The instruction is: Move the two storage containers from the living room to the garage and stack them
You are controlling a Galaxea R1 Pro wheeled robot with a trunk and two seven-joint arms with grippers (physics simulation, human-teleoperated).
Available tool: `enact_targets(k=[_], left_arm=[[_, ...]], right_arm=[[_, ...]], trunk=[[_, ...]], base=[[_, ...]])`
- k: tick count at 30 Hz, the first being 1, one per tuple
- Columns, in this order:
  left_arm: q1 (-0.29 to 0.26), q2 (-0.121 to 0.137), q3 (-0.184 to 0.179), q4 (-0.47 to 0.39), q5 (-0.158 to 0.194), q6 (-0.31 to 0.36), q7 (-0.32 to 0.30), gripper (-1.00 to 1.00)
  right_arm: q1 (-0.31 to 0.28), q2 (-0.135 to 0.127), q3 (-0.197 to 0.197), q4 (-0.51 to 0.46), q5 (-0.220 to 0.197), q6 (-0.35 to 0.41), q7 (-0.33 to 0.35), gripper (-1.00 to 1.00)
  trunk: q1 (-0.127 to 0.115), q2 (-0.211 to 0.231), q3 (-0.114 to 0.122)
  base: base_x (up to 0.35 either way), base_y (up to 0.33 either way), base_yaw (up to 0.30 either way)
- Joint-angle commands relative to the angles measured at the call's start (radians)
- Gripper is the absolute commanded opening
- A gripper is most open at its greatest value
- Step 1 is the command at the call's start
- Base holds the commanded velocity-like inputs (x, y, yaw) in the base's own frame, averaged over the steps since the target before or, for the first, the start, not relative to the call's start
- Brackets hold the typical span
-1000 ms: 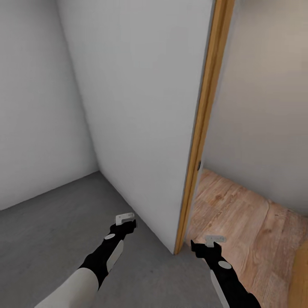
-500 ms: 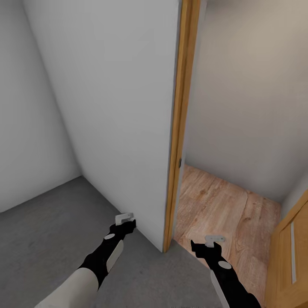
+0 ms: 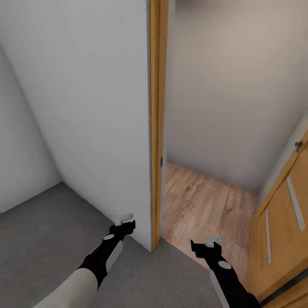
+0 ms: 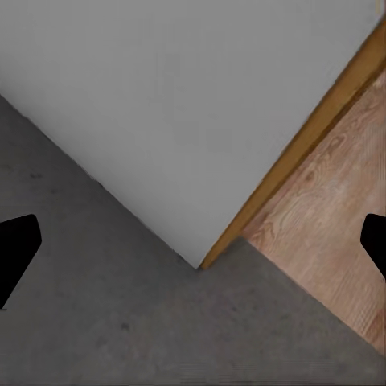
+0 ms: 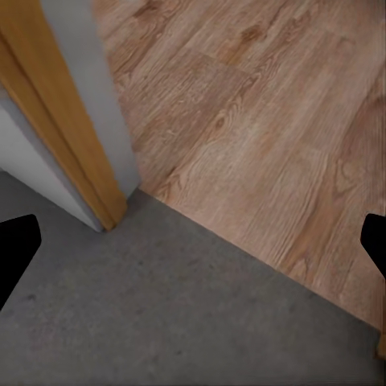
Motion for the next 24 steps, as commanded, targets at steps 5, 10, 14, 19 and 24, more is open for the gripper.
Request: enact_targets(k=[5,10,14,19,24], left_arm=[[0.000,0.000,-0.008,0.013,0.010,0.004,0.008,1.00],[0.000,0.000,-0.008,0.014,0.010,0.005,0.008,1.00],[0.000,-0.001,-0.008,0.015,0.010,0.006,0.008,1.00],[0.000,-0.001,-0.008,0.015,0.010,0.006,0.008,1.00],[0.000,-0.002,-0.008,0.015,0.010,0.006,0.008,1.00]], right_arm=[[-0.001,0.001,-0.001,-0.002,0.001,0.006,-0.002,1.00],[-0.001,0.001,-0.001,-0.002,0.001,0.006,-0.002,1.00],[-0.001,0.001,-0.001,-0.002,0.001,0.006,-0.002,1.00],[-0.001,0.001,-0.001,-0.002,0.001,0.006,-0.002,1.00],[-0.001,0.001,-0.001,-0.002,0.001,0.006,-0.002,1.00]], trunk=[[0.001,-0.002,-0.002],[0.001,-0.002,-0.002],[0.001,-0.002,-0.002],[0.001,-0.002,-0.002],[0.001,-0.002,-0.002]], base=[[0.000,0.000,-0.267],[0.000,0.000,-0.267],[0.000,0.000,-0.267],[0.000,0.000,-0.267],[0.000,0.000,-0.267]])
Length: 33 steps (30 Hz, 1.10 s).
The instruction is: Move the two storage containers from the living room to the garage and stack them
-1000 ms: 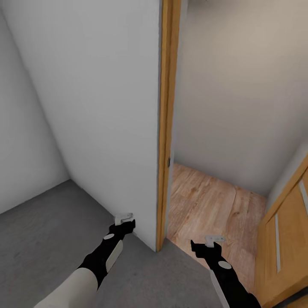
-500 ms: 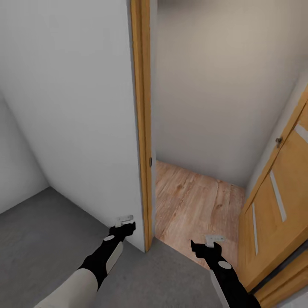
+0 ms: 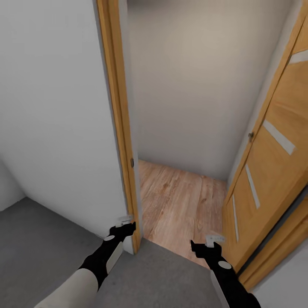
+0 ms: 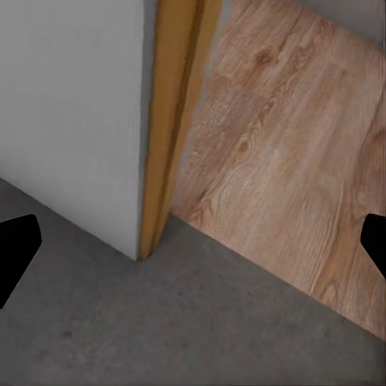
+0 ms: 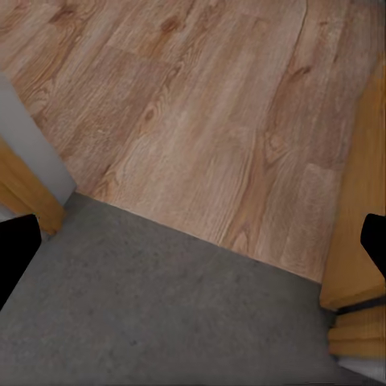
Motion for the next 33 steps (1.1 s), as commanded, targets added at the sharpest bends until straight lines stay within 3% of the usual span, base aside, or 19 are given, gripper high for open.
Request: enact_targets(k=[1,33], left_arm=[[0.000,0.001,-0.008,-0.002,0.010,0.005,0.009,1.00],[0.000,0.009,-0.008,0.002,0.006,0.006,0.011,1.00]], right_arm=[[-0.001,0.001,-0.001,-0.002,0.001,0.006,-0.002,1.00],[-0.001,0.001,0.000,-0.002,0.001,0.006,-0.002,1.00]], trunk=[[0.001,-0.002,-0.002],[0.001,-0.002,-0.002]], base=[[0.000,0.000,-0.267],[0.000,0.000,-0.261]])
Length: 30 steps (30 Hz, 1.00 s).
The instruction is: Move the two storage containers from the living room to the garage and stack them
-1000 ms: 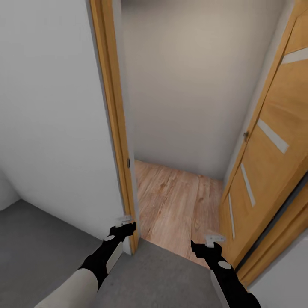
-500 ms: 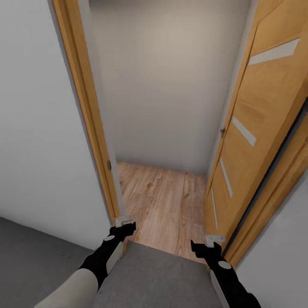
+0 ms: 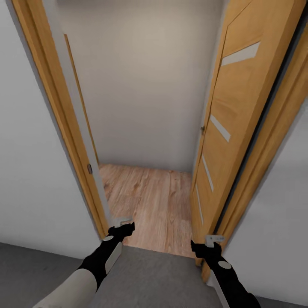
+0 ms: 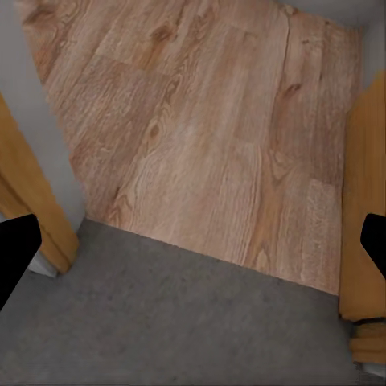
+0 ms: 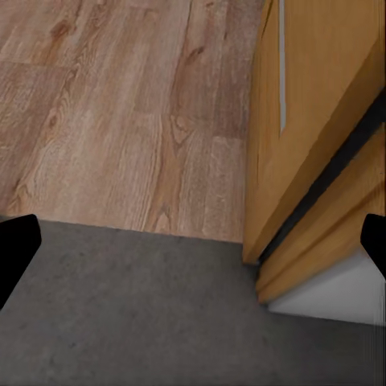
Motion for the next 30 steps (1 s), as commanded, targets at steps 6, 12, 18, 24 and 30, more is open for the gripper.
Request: enact_targets(k=[6,12,18,24,30], left_arm=[[0.000,0.014,-0.011,0.064,0.004,0.006,0.009,1.00],[0.000,0.031,-0.005,0.080,0.003,0.005,0.012,1.00],[0.000,0.061,-0.005,0.082,0.008,0.006,0.012,1.00],[0.000,0.061,-0.008,0.082,0.008,0.007,0.016,1.00],[0.000,0.055,-0.007,0.082,0.008,0.005,0.011,1.00]], right_arm=[[-0.001,0.001,-0.001,-0.002,0.003,0.006,-0.002,1.00],[-0.001,0.001,0.000,0.000,0.003,0.006,-0.002,1.00],[-0.001,0.001,0.001,0.000,0.003,0.006,-0.002,1.00],[0.000,0.001,0.002,0.000,0.003,0.006,-0.002,1.00],[-0.001,0.001,0.002,0.000,0.003,0.006,-0.002,1.00]], trunk=[[0.001,-0.002,-0.002],[0.001,-0.002,-0.002],[0.001,-0.002,-0.002],[0.001,-0.002,-0.002],[0.001,-0.002,-0.002]], base=[[0.000,0.000,-0.050],[0.000,0.000,-0.003],[0.108,0.062,0.000],[0.299,0.045,0.000],[0.228,0.003,-0.145]])
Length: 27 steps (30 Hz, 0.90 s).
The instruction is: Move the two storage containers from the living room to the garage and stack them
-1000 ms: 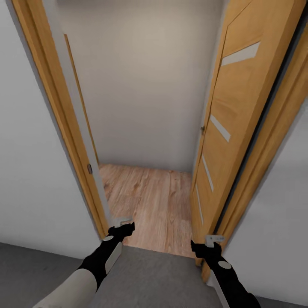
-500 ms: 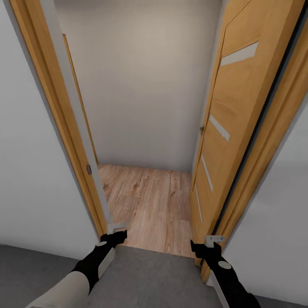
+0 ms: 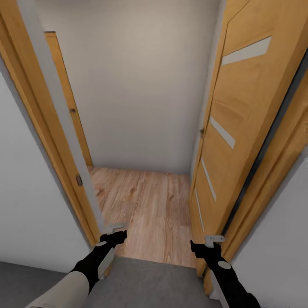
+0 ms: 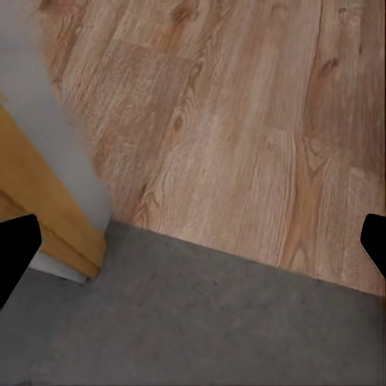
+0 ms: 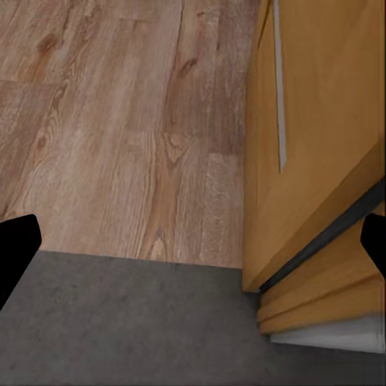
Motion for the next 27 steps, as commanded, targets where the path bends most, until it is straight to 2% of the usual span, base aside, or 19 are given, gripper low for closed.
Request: enact_targets(k=[1,9,17,27], left_arm=[[0.000,0.001,-0.008,-0.002,0.010,0.005,0.007,1.00],[0.000,0.004,-0.007,-0.002,0.012,0.003,0.004,1.00],[0.000,0.003,-0.006,-0.002,0.012,0.004,0.009,1.00],[0.000,0.001,-0.007,-0.002,0.011,-0.001,0.007,1.00]], right_arm=[[-0.001,0.001,-0.001,-0.002,0.001,0.006,-0.002,1.00],[0.000,0.001,0.000,-0.002,0.001,0.006,-0.002,1.00],[0.000,0.001,0.000,-0.002,0.001,0.005,-0.002,1.00],[-0.001,0.001,0.001,-0.002,0.001,0.005,-0.002,1.00]], trunk=[[0.001,-0.002,-0.002],[0.001,-0.002,-0.002],[0.001,-0.002,-0.002],[0.001,-0.002,-0.002]], base=[[0.055,0.000,-0.234],[0.012,0.002,-0.204],[0.000,0.215,-0.018],[0.008,0.026,0.000]])
